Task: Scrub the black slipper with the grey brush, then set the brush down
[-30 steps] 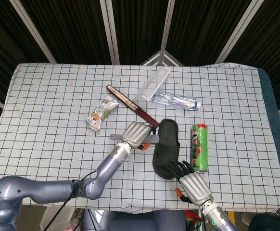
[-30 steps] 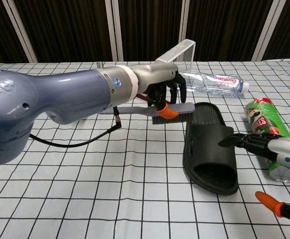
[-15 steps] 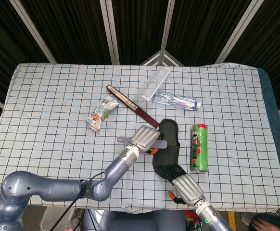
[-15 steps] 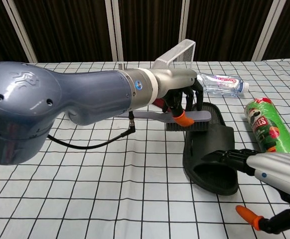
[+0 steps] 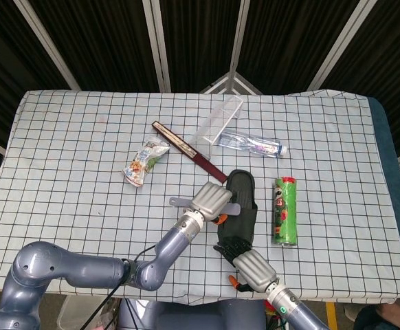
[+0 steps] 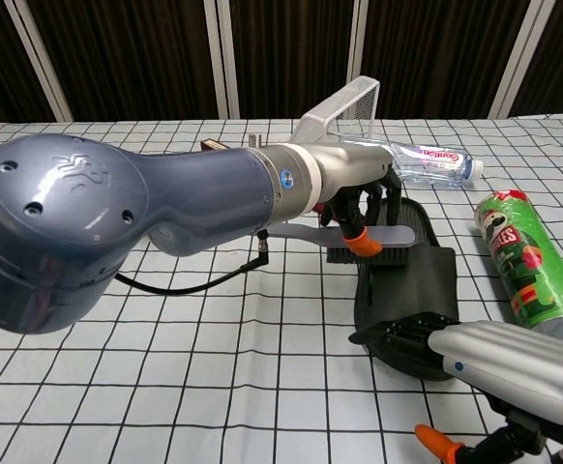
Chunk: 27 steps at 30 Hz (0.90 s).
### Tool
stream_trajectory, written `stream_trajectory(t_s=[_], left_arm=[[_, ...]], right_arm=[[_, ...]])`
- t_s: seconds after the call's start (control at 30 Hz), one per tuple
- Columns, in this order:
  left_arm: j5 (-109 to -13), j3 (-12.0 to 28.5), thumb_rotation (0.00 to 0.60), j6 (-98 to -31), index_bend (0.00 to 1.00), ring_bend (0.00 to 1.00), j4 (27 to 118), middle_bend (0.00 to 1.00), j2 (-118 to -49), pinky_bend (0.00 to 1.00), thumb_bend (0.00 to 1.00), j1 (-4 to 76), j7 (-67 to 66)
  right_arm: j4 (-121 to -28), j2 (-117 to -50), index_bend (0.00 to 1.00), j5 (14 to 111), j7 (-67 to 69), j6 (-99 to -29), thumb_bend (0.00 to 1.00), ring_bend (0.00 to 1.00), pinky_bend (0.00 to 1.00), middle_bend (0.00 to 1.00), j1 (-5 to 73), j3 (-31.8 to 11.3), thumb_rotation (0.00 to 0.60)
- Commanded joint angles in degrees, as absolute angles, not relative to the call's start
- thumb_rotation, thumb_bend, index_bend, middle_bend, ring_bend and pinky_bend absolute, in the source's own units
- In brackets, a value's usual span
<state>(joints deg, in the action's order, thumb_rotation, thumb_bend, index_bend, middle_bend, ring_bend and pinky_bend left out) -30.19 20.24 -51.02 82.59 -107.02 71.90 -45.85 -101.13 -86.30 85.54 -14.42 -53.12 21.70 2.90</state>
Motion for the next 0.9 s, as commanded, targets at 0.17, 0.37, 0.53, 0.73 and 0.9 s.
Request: stream_trajectory(t_s=[0.17, 0.37, 0.53, 0.73, 0.9], left_arm=[[-30.8, 19.7, 0.6, -50.9, 0.45, 0.47, 81.6, 0.56, -107.9, 0.53, 0.7, 72.8, -44.6], [-34.4, 19.4, 0.6, -49.4, 0.45, 0.47, 78.8, 0.56, -109.8, 0.53, 0.7, 73.1, -40.9], [-36.7, 19.1, 0.6, -48.5, 0.45, 0.47, 77.0, 0.56, -110.9, 0.53, 0.7, 72.8, -37.7], [-36.5, 19.1, 0.6, -47.4, 0.45, 0.47, 76.1, 0.56, -110.7, 0.53, 0.7, 72.6, -35.8], [-35.6, 19.0, 0.6, -46.9, 0.45, 0.47, 75.6, 0.56, -110.5, 0.53, 0.7, 72.8, -35.4]], right_arm=[[-100.3, -86.4, 0.0, 84.9, -13.6, -53.0, 0.55, 0.04, 0.01, 0.09, 22.3, 3.0, 0.6], [-100.5, -85.9, 0.0, 84.9, -13.6, -53.5, 0.55, 0.04, 0.01, 0.09, 22.4, 3.4, 0.6], [-100.4, -85.9, 0.0, 84.5, -13.6, -53.6, 0.55, 0.04, 0.01, 0.08, 22.6, 3.7, 0.6], [-99.4, -86.5, 0.0, 83.9, -13.0, -53.0, 0.56, 0.05, 0.01, 0.12, 22.7, 4.5, 0.6], [-98.9, -87.1, 0.0, 83.5, -12.8, -52.3, 0.56, 0.05, 0.01, 0.12, 23.0, 4.9, 0.6]])
